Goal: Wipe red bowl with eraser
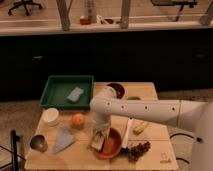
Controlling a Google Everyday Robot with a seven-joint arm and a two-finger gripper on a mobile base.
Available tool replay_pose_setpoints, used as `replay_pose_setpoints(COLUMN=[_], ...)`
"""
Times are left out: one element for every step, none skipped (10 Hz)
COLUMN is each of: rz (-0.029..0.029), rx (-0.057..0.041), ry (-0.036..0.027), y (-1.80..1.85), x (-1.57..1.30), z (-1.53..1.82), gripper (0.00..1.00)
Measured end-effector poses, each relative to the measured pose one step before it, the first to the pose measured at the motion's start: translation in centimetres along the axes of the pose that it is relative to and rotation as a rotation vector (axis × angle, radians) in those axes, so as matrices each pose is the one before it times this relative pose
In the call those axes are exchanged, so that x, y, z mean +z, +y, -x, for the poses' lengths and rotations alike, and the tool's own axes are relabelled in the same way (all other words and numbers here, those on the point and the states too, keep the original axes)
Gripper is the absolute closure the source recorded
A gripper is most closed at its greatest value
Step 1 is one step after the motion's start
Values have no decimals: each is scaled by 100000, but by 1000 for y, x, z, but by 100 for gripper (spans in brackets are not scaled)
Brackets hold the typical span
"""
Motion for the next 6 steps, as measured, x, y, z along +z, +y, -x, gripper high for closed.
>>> replay_pose_setpoints(rz=[415, -293, -620, -220, -381, -605], rx=[66, 887, 2094, 1788, 1601, 2672], ry=[-837, -762, -256, 7, 233, 548], y=[495, 812, 1180, 1150, 951, 1362], x=[415, 513, 199, -32, -119, -231], z=[482, 498, 79, -2, -28, -138], gripper=[100, 100, 100, 100, 100, 100])
